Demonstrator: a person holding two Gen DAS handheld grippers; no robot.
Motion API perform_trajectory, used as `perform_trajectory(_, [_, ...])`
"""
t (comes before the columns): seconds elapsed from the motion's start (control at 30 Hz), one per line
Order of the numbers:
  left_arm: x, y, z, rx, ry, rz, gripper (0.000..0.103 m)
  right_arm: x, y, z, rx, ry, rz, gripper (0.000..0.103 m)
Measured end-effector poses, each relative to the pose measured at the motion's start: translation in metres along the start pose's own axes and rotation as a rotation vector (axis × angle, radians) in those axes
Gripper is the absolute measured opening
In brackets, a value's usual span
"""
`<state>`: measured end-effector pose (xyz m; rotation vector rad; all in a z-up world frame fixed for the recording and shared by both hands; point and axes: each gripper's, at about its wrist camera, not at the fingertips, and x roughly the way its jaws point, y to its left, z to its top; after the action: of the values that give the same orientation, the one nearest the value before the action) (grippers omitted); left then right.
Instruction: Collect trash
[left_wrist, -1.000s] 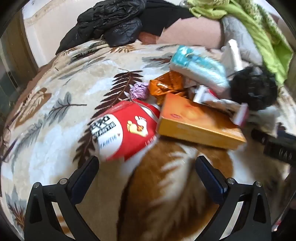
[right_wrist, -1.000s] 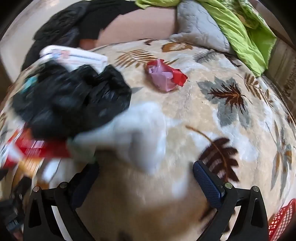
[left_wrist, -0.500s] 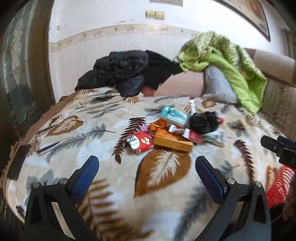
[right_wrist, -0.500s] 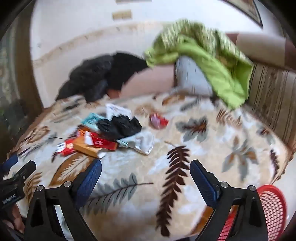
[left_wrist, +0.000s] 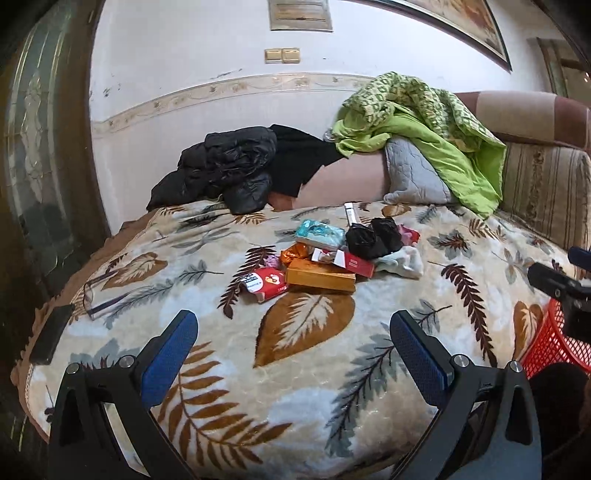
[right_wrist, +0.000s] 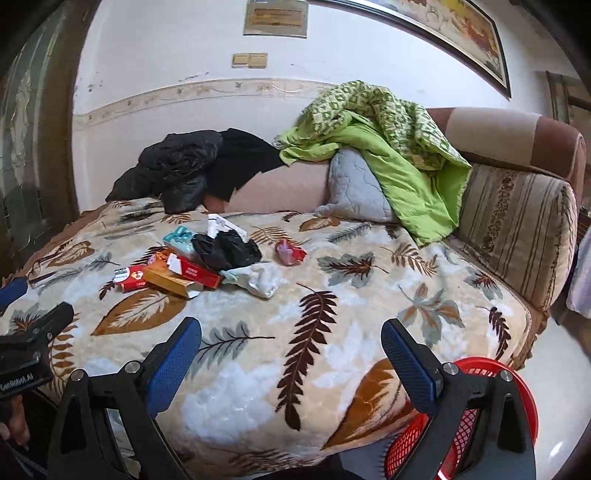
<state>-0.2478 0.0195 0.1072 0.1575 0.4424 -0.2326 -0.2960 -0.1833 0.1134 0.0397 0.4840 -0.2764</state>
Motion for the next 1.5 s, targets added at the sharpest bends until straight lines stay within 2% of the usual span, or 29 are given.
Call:
perform_trajectory(0.13, [0.0026,-0.0057,-0.0023,0.023,0.013,-0.009,0.103,0.0037,-0.0007,-0.0025,0.016,0.025,-0.010,0.099])
perform_trajectory(0.6, [0.0080,0.0007,-0.0032,0.002,0.037,-0.009,0.103,0.0097,-0.0016,-0.0015,0.017,0.058,-0.024,0.099])
perform_trajectory(1.5, [0.0076,0.0039,-0.0034,0.002,0.040,-0.014,0.103,0.0101,-0.0043,-0.0014,0.020,0.063,-0.031,0.099])
